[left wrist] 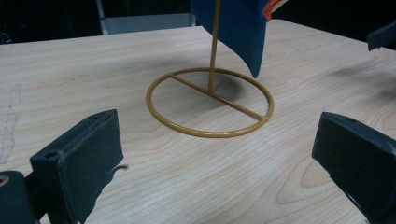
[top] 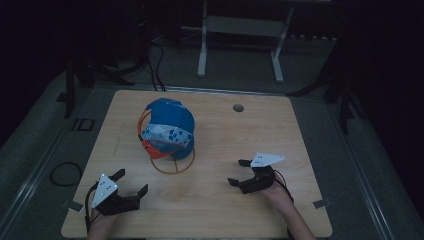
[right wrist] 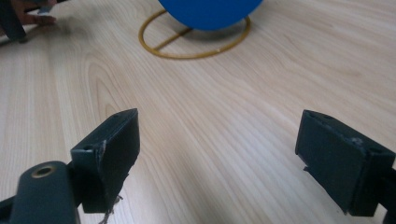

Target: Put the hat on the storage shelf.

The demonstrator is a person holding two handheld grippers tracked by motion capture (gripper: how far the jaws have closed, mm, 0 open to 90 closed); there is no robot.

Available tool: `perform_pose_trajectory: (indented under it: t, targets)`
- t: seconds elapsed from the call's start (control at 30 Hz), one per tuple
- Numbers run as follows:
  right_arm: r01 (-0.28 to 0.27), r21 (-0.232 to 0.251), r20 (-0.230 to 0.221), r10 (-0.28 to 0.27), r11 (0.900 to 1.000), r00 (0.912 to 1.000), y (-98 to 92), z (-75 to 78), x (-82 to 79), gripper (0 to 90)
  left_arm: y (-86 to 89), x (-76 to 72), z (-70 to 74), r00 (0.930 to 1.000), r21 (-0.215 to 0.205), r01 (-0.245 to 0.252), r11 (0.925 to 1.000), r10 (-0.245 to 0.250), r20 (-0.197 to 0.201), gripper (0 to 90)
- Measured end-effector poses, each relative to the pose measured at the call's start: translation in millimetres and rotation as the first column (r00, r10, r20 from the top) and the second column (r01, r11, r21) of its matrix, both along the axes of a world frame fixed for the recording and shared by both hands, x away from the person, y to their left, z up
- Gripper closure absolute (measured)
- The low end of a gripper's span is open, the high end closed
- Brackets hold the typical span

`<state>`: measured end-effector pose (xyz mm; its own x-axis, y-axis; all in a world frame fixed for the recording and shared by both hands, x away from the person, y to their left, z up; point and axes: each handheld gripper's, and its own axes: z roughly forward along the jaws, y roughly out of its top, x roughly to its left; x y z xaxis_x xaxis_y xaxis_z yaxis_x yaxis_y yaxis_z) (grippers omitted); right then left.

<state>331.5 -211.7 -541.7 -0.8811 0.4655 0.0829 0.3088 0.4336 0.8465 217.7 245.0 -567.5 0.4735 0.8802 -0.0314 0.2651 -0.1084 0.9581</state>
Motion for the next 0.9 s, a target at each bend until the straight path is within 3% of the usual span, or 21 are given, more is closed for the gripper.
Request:
perform_pose_trajectory:
  t: [0.3,0.4,0.6,0.73,0.9]
  targets:
    - [0.052,0.003,0.008,-0.052,0.999,0.9986,-24.2,-5.7,-3.6,13.8,0.0,-0.2,0.4,0.9999,-0.002,-0.008,1.0,0.008,0.011,2.1]
    - [0.108,-0.014,0.015,-0.108,0.994,0.9941,-38.3,-9.7,-0.3,14.2,0.1,-0.4,0.0,0.9999,0.007,-0.007,0.9999,0.007,0.015,2.1]
    - [0.163,-0.007,0.023,-0.163,0.987,0.9864,-56.1,-9.0,4.0,14.1,1.7,-1.3,-0.3,0.9999,0.005,-0.009,0.9999,0.009,0.01,2.1]
    - [0.198,0.049,0.005,-0.198,0.979,0.9801,-68.4,-9.8,5.8,14.1,0.8,-0.9,-0.8,1.0,0.004,-0.005,1.0,0.005,0.005,2.1]
    - [0.208,0.055,0.006,-0.208,0.977,0.978,-70.1,-11.2,7.5,14.0,1.4,-0.5,-1.3,1.0,0.004,-0.009,1.0,0.009,-0.002,2.1]
